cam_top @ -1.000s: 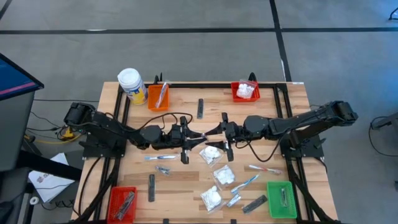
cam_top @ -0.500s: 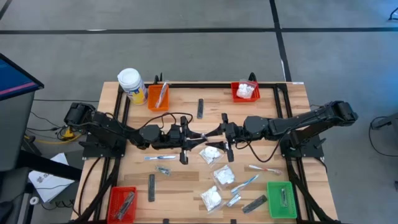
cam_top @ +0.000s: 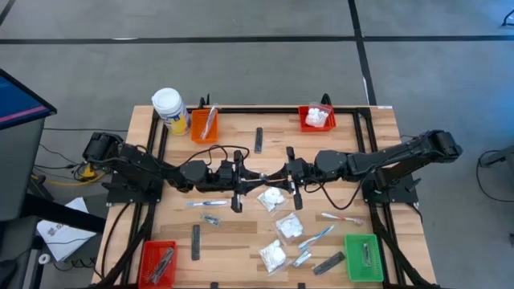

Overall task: Pick & Place Travel size toiletries
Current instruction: Put the left nail cutter into the green bin

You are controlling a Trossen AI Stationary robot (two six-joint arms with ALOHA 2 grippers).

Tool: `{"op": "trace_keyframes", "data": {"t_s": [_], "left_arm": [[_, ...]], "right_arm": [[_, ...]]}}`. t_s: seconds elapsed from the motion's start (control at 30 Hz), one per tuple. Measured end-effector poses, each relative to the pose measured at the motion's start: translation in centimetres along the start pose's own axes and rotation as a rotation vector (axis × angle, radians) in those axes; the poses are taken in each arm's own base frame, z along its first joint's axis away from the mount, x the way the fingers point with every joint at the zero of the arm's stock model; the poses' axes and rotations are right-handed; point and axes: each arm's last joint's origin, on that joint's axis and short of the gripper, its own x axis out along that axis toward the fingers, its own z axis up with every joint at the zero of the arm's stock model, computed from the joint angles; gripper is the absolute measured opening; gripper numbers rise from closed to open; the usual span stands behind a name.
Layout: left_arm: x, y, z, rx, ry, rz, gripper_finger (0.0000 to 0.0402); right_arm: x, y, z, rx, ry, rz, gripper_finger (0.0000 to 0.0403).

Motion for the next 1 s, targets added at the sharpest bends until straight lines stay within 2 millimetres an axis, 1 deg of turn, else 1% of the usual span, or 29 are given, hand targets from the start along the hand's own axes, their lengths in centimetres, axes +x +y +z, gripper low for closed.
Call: {"op": "trace_keyframes", "data": {"t_s": [0.1,0.2,0.33,0.47,0.63,0.73,0.87,1.0], "left_arm": [[0.0,0.0,0.0,-0.019,0.000,0.000,0.0043],[0.0,-0.1,0.0,-0.024,0.001,-0.002,0.0059],[0.0,-0.1,-0.1,-0.027,0.006,-0.002,0.0089],[0.0,-0.1,-0.1,-0.026,0.014,0.007,0.0119],[-0.2,-0.2,-0.2,-0.021,0.037,0.036,0.0170],[-0.5,-0.4,0.3,-0.015,0.052,0.072,0.0208],[-1.3,-0.8,1.4,-0.002,0.081,0.109,0.0259],[-2.4,-1.4,2.8,0.000,0.099,0.108,0.0289]], "right_arm": [[0.0,0.0,0.0,0.006,0.000,0.000,0.0037],[0.0,0.0,0.0,0.022,0.000,-0.001,0.0039],[0.0,0.0,0.0,0.029,0.005,-0.002,0.0046],[0.0,0.0,-0.1,0.029,0.011,-0.005,0.0037],[0.0,0.0,-0.2,0.033,0.017,-0.005,0.0037],[0.0,0.0,-0.2,0.039,0.018,-0.005,0.0037],[-0.2,-0.2,-0.2,0.045,0.030,-0.012,0.0037],[-1.1,-0.7,0.1,0.093,0.065,-0.031,0.0037]]}}
